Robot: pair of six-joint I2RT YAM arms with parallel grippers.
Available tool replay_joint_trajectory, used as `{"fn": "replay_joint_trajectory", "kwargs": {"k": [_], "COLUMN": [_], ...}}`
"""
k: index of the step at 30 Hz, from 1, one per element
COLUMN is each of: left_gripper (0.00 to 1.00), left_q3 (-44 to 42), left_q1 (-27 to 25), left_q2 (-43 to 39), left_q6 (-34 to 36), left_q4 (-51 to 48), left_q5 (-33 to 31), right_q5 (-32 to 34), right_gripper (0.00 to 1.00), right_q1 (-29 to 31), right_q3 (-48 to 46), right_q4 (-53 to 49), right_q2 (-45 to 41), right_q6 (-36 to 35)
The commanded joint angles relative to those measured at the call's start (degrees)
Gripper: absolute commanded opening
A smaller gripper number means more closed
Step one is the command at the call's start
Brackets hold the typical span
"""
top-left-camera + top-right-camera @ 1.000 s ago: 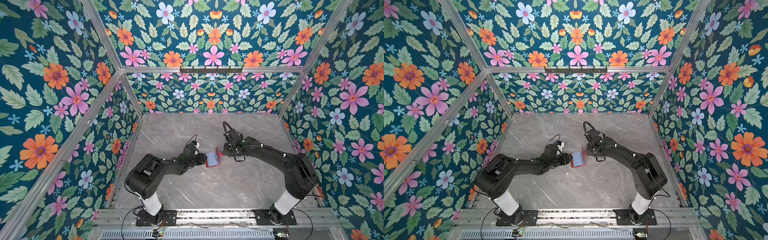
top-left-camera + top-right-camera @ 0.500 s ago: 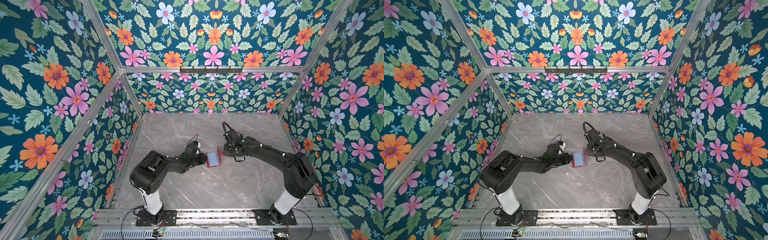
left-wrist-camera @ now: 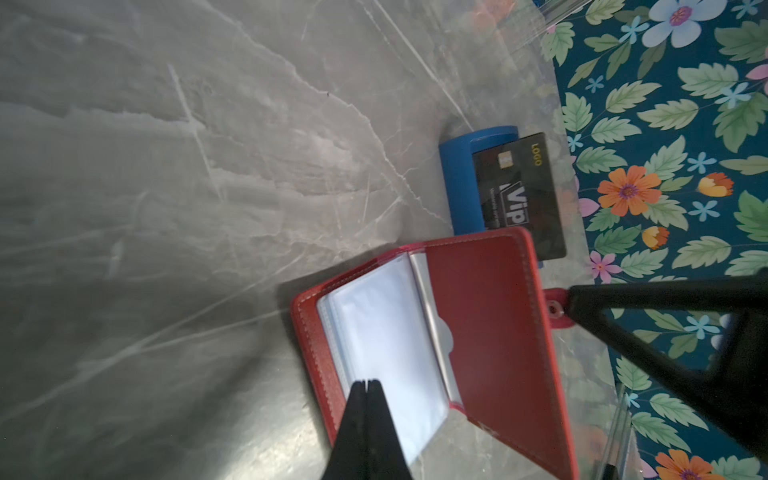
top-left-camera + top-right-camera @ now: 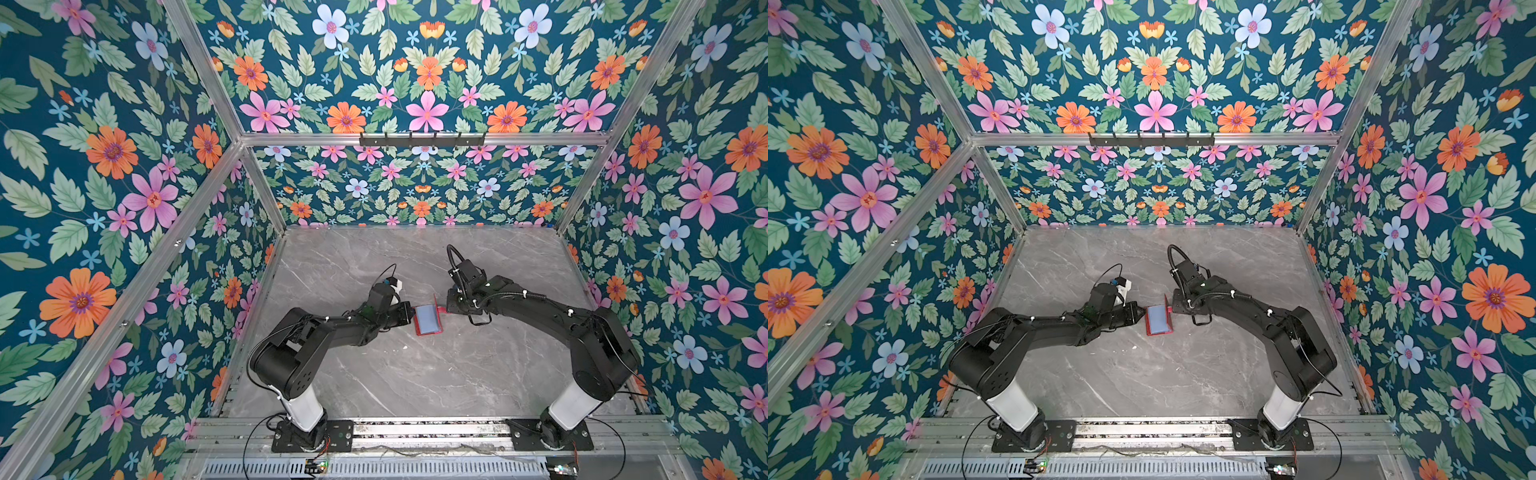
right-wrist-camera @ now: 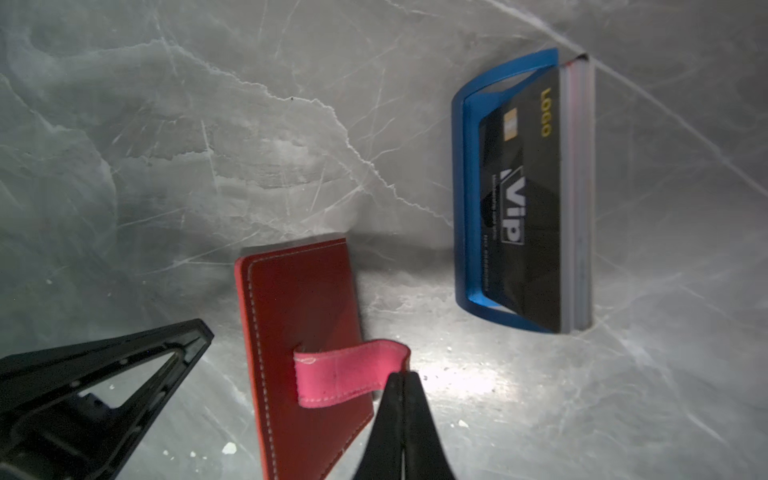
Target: Put the credit cards into the card holder
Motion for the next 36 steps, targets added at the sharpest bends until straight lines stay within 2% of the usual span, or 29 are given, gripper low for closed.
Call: {"fn": "replay_joint_trajectory", "kwargs": {"k": [1, 5, 10, 18, 22, 26, 36], "left_gripper": [0.00, 0.00, 0.02, 0.33, 0.41, 0.44, 0.43], "left_q3": [0.3, 0.0, -0.9, 0.1, 0.7, 0.9, 2.0], "left_q1": [0.1, 0.1, 0.1, 0.0, -0.1, -0.3, -0.5], "left_q2": [-2.0, -4.3, -5.0, -1.2, 0.3, 1.3, 3.4], "left_q6": [2.7, 3.8, 4.0, 3.8, 3.8, 3.9, 4.1], "left_q4": [-3.9, -7.0, -7.3, -4.6, -4.6, -4.4, -4.3], "left_q5": [-2.0, -4.8, -4.8, 1.4, 2.7, 4.1, 5.3], "right_q5": [-4.1, -3.8, 4.2, 5.8, 6.4, 6.4, 9.3], "right_gripper": [0.00, 0.00, 0.00, 0.00, 0.00, 0.00, 0.00], "right_q1": [0.1, 0.1, 0.0, 0.0, 0.0, 0.0, 0.0], "right_q3": [-0.3, -0.5, 0.1, -1.9, -3.9, -5.7, -8.0], "right_q4": [3.1, 3.0, -2.9, -5.3, -5.6, -5.9, -6.7], "right_q2": [-1.9, -2.3, -4.2, -6.1, -7.1, -7.8, -6.8], "right_q6": [-0.2, 0.2, 0.7, 0.5, 0.8, 0.8, 1.0]}}
